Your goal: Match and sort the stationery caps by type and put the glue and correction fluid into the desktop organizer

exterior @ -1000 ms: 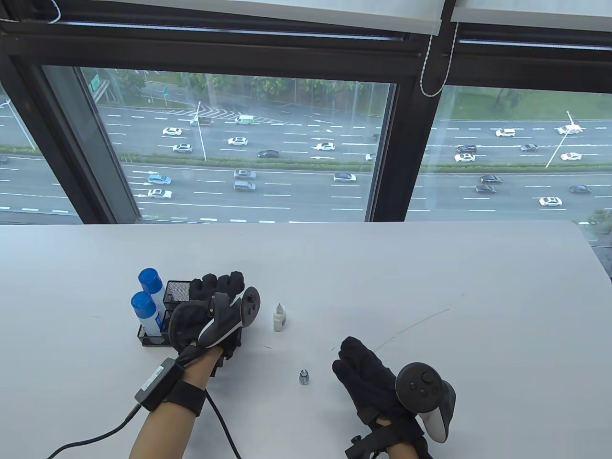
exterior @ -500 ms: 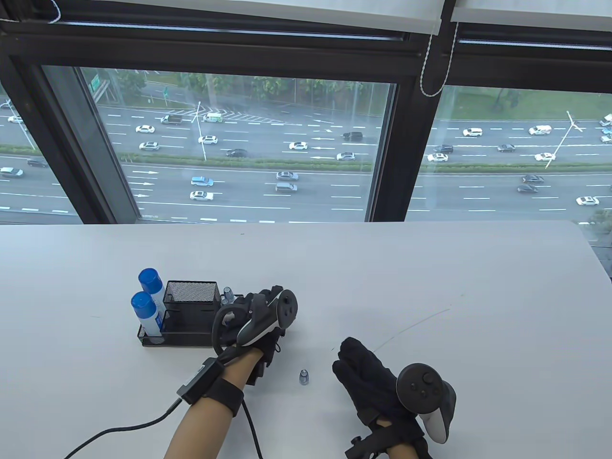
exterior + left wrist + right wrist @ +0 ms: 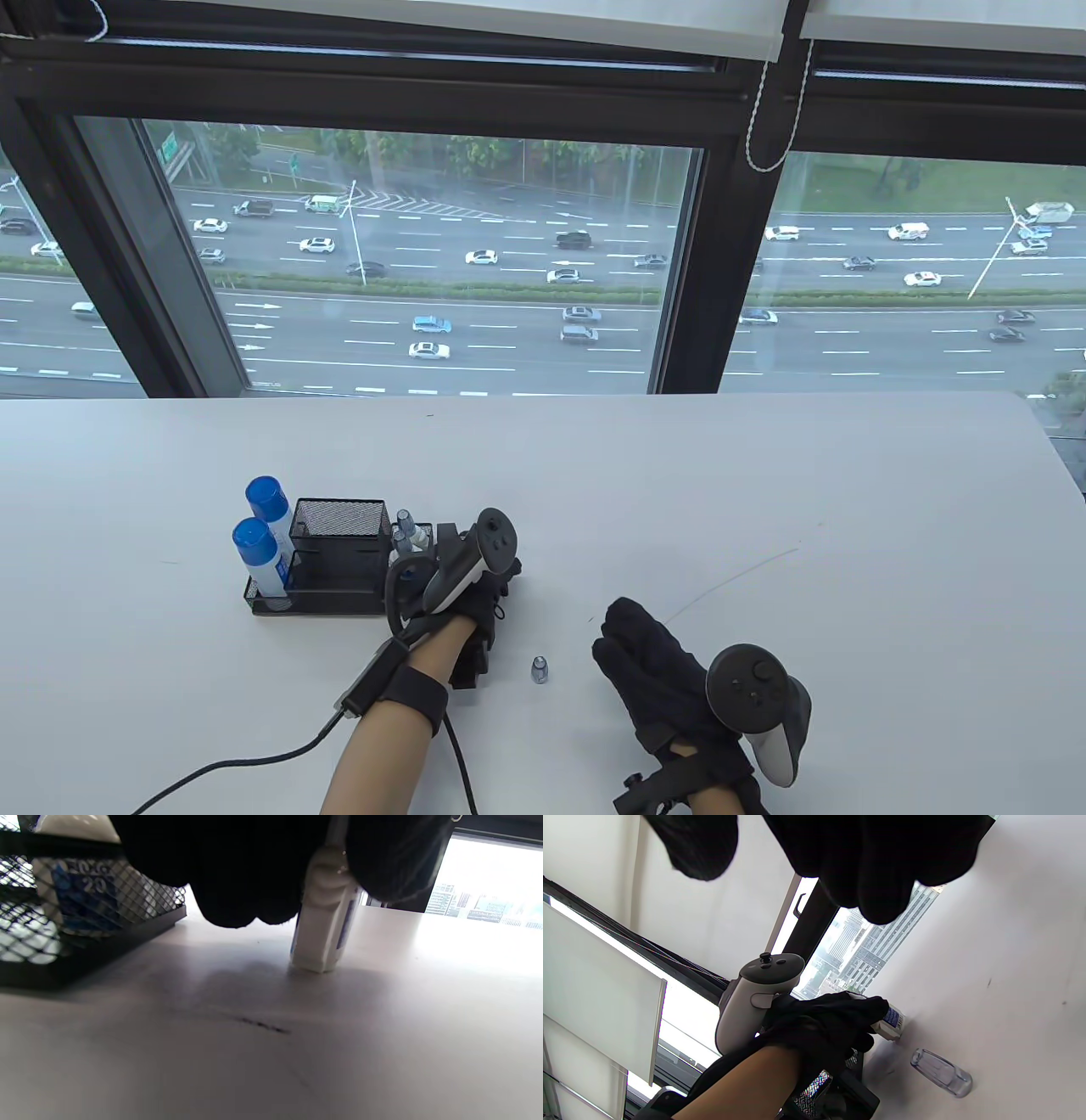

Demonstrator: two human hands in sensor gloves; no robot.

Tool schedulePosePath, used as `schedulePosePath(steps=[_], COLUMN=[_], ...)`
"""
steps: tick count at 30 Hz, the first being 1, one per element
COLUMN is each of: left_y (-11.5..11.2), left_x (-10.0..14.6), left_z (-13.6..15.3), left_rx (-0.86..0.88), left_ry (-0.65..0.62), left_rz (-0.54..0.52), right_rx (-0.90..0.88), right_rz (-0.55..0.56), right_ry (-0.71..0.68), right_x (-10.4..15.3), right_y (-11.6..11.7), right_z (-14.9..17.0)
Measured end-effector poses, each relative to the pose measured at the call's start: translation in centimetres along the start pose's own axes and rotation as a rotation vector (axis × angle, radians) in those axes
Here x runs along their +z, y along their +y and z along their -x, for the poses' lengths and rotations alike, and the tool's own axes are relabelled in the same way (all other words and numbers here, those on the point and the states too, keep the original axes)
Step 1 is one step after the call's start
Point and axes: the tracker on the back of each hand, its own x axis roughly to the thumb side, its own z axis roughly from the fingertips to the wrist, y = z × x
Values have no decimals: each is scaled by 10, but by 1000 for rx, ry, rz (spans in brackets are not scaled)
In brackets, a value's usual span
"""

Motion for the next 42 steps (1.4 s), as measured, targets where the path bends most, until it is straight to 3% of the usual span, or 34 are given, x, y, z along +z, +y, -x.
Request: schedulePosePath(steps=[16, 25, 31, 35, 42], left_y=[-17, -7, 34, 56, 62], left_x=[-5, 2, 32, 68, 128], left_z=[0, -3, 0, 7, 29], left_rx=[202, 253, 365, 329, 333], left_ry=[37, -78, -250, -376, -500], left_rz=[21, 22, -3, -65, -121], right_rx=[-8, -7, 0, 15, 42], right_rz=[-3, -2, -3, -15, -27], right_ry=[2, 5, 13, 25, 36], right_x=[-1, -1, -1, -2, -3], right_y=[0, 0, 0, 3, 7], right_z=[1, 2, 3, 6, 8])
